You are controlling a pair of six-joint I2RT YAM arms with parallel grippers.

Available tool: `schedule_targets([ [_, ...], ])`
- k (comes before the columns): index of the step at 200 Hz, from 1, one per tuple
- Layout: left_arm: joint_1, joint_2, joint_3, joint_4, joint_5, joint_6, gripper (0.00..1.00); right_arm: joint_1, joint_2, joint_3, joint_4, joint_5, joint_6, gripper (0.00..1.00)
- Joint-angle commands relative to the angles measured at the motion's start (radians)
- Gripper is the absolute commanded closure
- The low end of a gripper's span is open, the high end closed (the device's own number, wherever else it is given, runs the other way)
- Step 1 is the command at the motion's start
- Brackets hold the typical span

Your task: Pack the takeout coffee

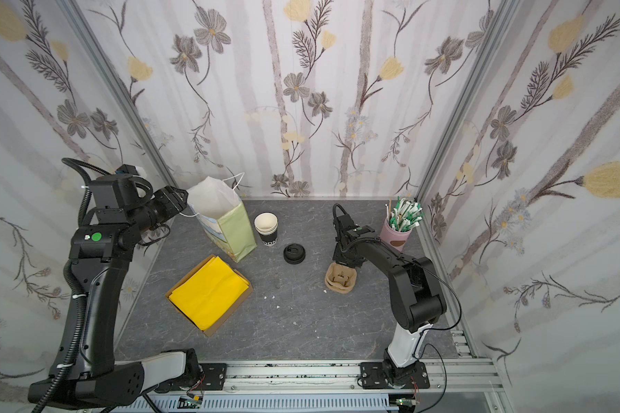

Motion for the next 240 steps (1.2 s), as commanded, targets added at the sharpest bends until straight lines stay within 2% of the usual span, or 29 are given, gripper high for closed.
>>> schedule_targets([
  [1, 0.001, -0.004, -0.005, 0.027, -0.013, 0.001, 0.38, -0.002, -0.011, 0.016, -0.011, 0.019, -0.02, 0.75],
  [43, 0.002, -0.001, -0.006, 0.033, -0.016, 0.001, 0.38, -0.002, -0.023, 0.012, -0.023, 0.024, -0.039, 0.72],
  [153, 0.001, 0.003, -0.009, 0.044, -0.015, -0.005, 0.38, -0.004, 0.019, 0.005, -0.022, 0.011, -0.041, 0.56],
  [199, 0.001, -0.001, -0.015, 0.046, -0.017, -0.002, 0.38, -0.003, 0.018, 0.008, -0.022, 0.005, -0.043, 0.57],
  [240, 0.0, 0.001, -0.012, 0.048, -0.021, 0.002, 0.38, -0.004, 0.001, 0.006, -0.031, 0.014, -0.055, 0.61],
])
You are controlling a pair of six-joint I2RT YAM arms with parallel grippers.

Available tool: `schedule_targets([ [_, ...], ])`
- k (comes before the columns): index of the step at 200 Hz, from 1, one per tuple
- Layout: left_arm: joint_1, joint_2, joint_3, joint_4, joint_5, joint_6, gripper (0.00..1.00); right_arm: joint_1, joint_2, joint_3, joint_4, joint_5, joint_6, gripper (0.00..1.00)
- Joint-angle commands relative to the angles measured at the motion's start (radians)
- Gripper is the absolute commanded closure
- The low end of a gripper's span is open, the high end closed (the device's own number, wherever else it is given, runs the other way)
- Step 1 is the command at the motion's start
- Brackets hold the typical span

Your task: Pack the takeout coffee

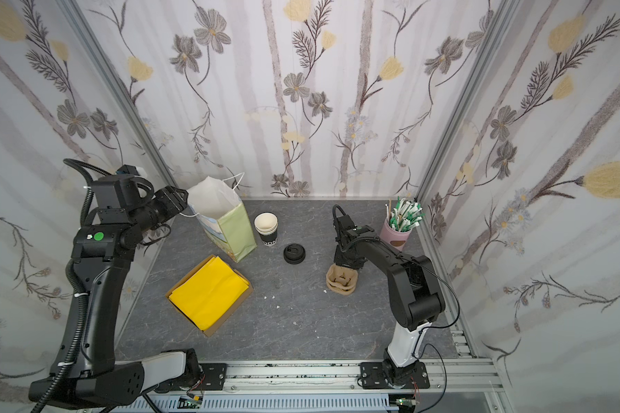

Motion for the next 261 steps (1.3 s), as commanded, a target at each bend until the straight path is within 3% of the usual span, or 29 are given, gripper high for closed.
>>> schedule_targets([
  [1, 0.001, -0.002, 0.003, 0.031, -0.012, 0.006, 0.38, 0.0, -0.013, 0.002, 0.0, 0.007, -0.008, 0.61],
  [57, 0.001, 0.004, 0.004, 0.035, -0.017, 0.01, 0.38, -0.001, -0.027, 0.0, -0.009, 0.011, -0.026, 0.67],
  [171, 0.001, 0.004, 0.012, 0.043, -0.027, 0.017, 0.38, 0.001, -0.096, -0.009, -0.038, 0.003, -0.059, 0.67],
  [261, -0.01, 0.058, -0.013, 0.037, -0.046, -0.05, 0.42, 0.0, -0.176, -0.041, -0.035, -0.015, -0.118, 0.66],
])
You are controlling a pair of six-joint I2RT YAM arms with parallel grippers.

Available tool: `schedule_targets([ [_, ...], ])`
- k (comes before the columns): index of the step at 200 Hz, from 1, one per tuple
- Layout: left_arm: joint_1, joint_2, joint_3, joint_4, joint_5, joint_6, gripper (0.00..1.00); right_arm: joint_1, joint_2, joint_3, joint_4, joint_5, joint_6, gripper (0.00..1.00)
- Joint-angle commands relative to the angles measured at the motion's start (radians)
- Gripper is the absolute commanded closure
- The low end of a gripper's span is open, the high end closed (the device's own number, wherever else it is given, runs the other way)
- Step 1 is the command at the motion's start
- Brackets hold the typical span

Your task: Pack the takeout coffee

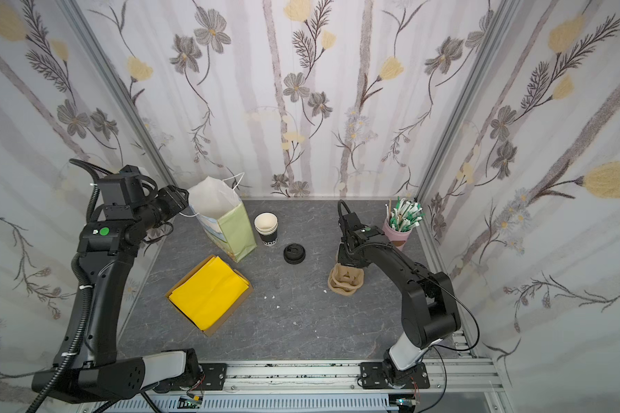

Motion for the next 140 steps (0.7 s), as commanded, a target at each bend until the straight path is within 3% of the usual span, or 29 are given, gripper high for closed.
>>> schedule_targets([
  [1, -0.004, 0.012, -0.004, 0.021, -0.022, -0.021, 0.42, 0.0, -0.017, -0.008, 0.017, -0.01, -0.025, 0.66],
  [65, -0.005, 0.113, 0.033, -0.033, -0.052, -0.044, 0.51, 0.0, -0.036, -0.034, 0.042, -0.014, -0.044, 0.66],
  [140, -0.005, 0.217, 0.041, -0.052, -0.14, -0.041, 0.51, -0.004, -0.042, -0.04, 0.06, -0.035, -0.053, 0.66],
])
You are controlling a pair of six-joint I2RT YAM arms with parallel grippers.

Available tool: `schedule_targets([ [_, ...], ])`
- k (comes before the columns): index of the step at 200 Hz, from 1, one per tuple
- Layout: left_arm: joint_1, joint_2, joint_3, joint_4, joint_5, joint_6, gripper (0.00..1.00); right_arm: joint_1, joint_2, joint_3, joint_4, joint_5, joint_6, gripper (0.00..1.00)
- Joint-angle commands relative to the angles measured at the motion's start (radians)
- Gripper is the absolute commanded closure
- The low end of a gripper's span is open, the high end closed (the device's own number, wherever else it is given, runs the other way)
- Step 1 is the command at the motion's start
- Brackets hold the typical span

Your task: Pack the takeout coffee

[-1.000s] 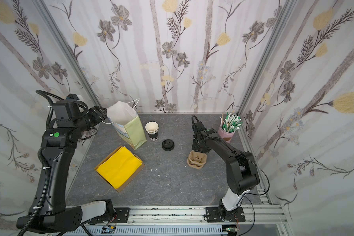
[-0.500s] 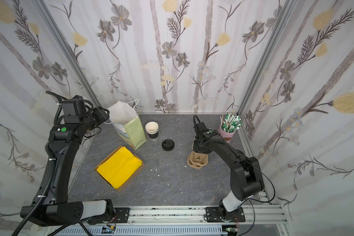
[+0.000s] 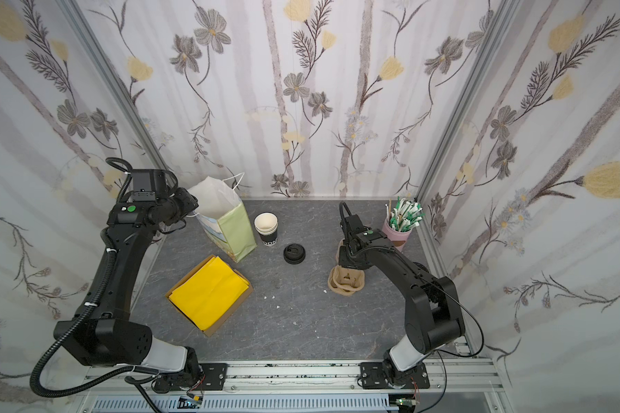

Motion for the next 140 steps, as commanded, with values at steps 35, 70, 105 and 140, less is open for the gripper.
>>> schedule_targets([
  [35, 0.003, 0.053, 0.006, -0.01, -0.093, -0.003, 0.51, -0.004, -0.001, 0.007, 0.036, -0.02, -0.013, 0.66],
  [70, 0.004, 0.097, 0.012, -0.013, -0.064, -0.006, 0.51, -0.011, 0.004, 0.009, 0.033, -0.027, -0.022, 0.66],
  [105, 0.004, 0.119, 0.014, -0.015, -0.056, -0.005, 0.66, -0.019, 0.008, 0.018, 0.03, -0.03, -0.026, 0.66],
  [140, 0.01, 0.126, 0.022, -0.015, -0.057, -0.002, 0.9, -0.027, 0.011, 0.025, 0.027, -0.034, -0.031, 0.66],
])
